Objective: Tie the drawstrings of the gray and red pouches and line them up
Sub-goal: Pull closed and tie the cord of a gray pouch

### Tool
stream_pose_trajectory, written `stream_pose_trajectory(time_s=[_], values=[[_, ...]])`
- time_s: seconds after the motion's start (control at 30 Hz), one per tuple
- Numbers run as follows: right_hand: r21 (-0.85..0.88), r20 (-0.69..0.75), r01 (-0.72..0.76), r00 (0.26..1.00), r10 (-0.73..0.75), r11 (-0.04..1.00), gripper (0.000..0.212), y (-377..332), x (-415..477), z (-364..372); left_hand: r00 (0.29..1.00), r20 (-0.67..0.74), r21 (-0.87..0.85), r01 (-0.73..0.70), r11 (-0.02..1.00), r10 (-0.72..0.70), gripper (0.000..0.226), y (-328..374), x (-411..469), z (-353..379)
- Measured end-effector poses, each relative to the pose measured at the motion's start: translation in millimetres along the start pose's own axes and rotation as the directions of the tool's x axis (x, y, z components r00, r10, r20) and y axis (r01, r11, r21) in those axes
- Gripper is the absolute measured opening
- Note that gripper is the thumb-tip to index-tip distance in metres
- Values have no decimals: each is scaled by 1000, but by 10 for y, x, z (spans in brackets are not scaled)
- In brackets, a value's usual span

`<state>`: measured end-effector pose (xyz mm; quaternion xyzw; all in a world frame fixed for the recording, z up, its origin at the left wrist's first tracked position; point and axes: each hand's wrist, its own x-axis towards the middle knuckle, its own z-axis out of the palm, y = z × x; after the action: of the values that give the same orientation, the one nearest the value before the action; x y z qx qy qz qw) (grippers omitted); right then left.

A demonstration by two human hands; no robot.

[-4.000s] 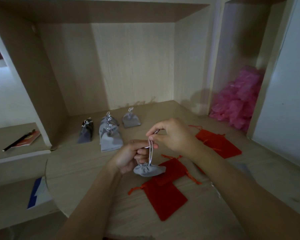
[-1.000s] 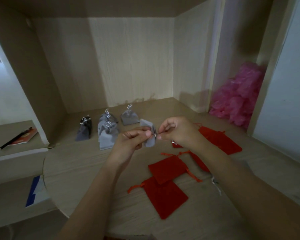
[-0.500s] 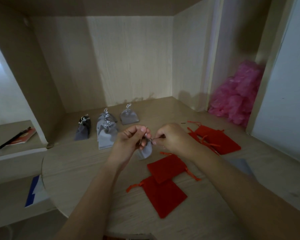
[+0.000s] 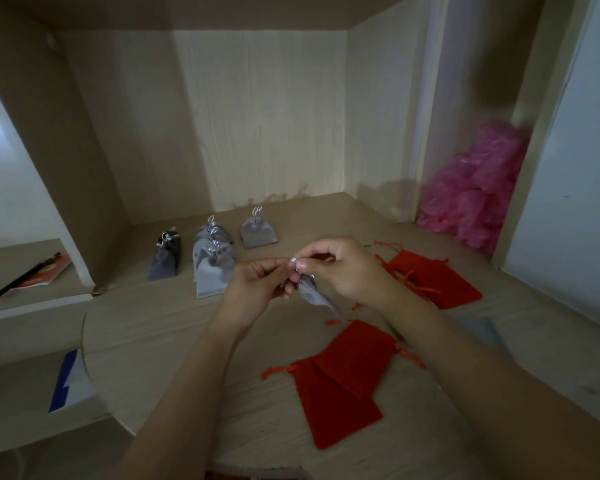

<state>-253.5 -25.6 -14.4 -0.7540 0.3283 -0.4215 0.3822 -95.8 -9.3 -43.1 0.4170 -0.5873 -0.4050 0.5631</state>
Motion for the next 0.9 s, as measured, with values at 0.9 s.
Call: stream_pose_trajectory(time_s=[0.9], values=[[-97,-90,44,995,-52,994,11,78,95,59,992,-69,-74,-114,991,109,27,-17,23,49]])
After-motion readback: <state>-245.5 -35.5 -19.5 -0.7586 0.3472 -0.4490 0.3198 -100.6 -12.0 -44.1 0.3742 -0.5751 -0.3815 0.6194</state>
